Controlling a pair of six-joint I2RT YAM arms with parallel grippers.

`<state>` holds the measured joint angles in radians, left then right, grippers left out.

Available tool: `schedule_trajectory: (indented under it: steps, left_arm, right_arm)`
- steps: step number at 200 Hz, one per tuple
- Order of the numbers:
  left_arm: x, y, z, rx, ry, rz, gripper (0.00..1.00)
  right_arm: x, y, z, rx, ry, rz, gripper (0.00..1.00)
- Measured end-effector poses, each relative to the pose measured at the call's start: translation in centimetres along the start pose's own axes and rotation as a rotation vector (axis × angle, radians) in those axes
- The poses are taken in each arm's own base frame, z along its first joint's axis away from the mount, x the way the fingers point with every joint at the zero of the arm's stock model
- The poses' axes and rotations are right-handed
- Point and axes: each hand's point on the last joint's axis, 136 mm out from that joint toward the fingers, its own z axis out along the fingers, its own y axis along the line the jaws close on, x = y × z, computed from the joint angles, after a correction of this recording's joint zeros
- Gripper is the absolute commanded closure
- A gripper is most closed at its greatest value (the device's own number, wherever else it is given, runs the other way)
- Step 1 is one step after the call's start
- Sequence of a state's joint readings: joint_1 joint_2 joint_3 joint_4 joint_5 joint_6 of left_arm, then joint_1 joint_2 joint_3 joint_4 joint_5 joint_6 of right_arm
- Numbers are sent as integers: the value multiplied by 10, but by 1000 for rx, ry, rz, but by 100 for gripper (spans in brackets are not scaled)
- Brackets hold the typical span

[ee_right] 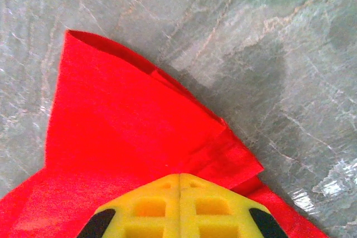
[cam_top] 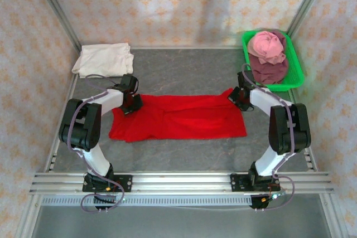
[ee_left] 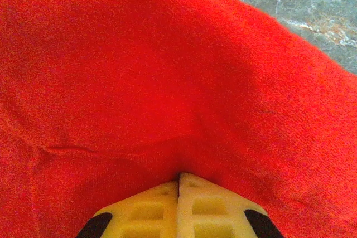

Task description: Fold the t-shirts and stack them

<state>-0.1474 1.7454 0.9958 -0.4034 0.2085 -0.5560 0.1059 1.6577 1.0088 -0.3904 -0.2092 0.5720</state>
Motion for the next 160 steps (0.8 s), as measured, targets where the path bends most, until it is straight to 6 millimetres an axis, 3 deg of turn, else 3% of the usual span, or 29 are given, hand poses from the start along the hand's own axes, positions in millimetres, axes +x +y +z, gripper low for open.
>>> schedule_trajectory:
  steps: [12,49,120,160]
  left_arm:
    - [0,0,0,0,0,0,100]
    - [0,0,0,0,1,0,100]
    - [-2,-5,2,23,-3,0,100]
    - [-2,-6,3,31,-4,1,100]
  right_arm:
    - [-2,2,-2,-5,-5,-1,86]
    - [2,-3,-1,8,3,-7,79]
    - [12,-11,16,27,42,-5,69]
    - [12,-8,25,25,55,-4,72]
